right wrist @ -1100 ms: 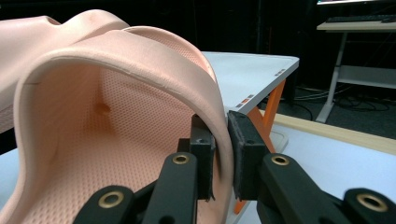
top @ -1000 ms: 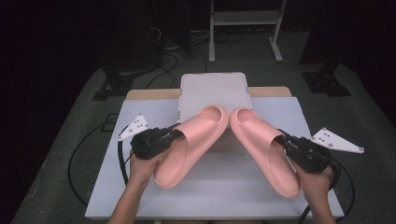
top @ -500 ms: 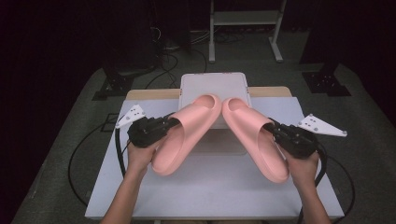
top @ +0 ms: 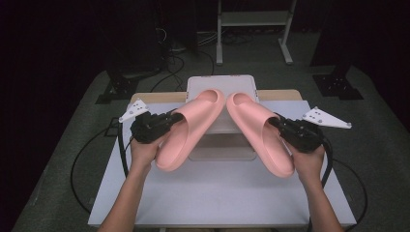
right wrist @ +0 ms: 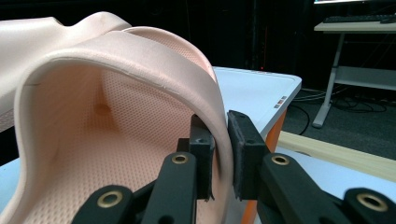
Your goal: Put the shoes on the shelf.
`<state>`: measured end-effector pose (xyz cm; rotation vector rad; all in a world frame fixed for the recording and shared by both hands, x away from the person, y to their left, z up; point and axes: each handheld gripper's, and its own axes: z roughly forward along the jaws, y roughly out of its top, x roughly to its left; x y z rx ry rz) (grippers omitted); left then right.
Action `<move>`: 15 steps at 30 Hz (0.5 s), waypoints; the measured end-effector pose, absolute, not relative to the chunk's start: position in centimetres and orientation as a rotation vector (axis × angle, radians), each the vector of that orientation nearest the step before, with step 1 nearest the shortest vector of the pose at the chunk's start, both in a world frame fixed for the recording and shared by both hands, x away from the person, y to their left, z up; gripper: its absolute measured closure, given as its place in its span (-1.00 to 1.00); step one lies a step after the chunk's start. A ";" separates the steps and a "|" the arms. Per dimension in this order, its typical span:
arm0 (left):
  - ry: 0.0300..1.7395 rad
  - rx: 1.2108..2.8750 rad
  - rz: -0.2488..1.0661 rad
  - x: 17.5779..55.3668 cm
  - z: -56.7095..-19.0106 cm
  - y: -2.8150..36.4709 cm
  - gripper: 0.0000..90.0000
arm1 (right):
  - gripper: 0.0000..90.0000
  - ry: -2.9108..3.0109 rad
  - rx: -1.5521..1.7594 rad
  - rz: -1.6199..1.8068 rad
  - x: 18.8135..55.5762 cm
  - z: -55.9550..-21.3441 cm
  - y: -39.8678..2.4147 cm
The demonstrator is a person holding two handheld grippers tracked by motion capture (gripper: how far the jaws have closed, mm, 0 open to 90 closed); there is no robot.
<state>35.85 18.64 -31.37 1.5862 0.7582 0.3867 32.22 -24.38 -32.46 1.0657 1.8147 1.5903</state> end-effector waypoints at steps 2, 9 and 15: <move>0.763 1.591 0.387 36.2 -31.3 18.6 0.72 | 0.78 1.816 1.072 1.587 32.5 -32.4 -24.4; 0.789 1.593 0.391 37.2 -31.4 18.5 0.72 | 0.78 1.820 1.066 1.566 33.5 -32.0 -24.2; 0.800 1.597 0.395 38.0 -31.2 18.4 0.72 | 0.78 1.820 1.077 1.556 34.1 -31.8 -24.1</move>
